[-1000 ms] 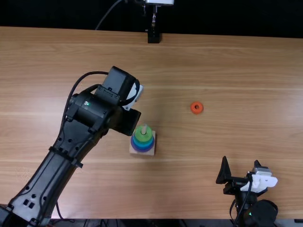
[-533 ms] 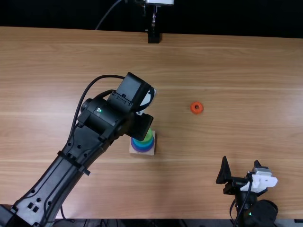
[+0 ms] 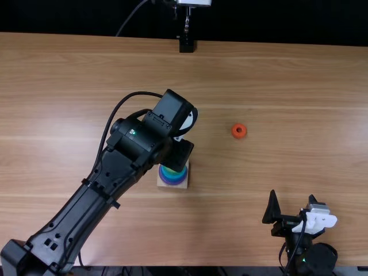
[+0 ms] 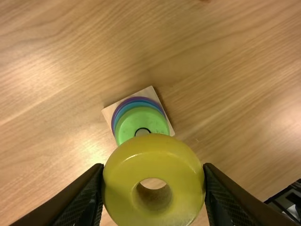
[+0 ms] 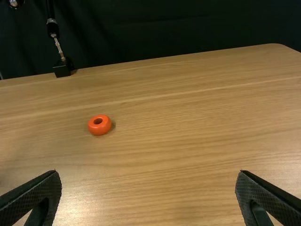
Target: Build the Hanoi tower: stack the rings onto the peg from bottom to top in this color order: purple, dark blue, light blue, dark green, light green, yellow, orange.
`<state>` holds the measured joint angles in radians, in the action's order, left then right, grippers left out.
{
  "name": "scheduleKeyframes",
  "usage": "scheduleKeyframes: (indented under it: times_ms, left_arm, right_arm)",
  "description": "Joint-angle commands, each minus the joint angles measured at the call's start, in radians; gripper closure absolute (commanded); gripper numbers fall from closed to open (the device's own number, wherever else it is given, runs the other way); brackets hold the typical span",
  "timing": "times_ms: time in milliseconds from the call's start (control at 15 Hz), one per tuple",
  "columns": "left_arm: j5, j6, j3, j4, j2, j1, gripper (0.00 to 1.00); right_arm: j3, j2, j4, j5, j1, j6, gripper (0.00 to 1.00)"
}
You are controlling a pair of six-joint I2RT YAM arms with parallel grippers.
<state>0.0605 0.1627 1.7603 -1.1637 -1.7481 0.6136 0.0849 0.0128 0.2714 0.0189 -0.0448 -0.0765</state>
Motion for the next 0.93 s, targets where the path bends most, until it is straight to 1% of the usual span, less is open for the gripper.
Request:
scheduleKeyframes:
  times_ms: [0, 867]
  left_arm:
    - [0.004, 0.014, 0.036, 0.002, -0.027, 0.009, 1.00]
    - [0.004, 0.012, 0.005, 0.004, -0.039, 0.003, 1.00]
  right_arm:
    - [-0.068, -0.013, 0.055, -0.002, -0.012, 0.001, 0.00]
    - [-0.068, -0.013, 0.054, -0.002, -0.010, 0.001, 0.00]
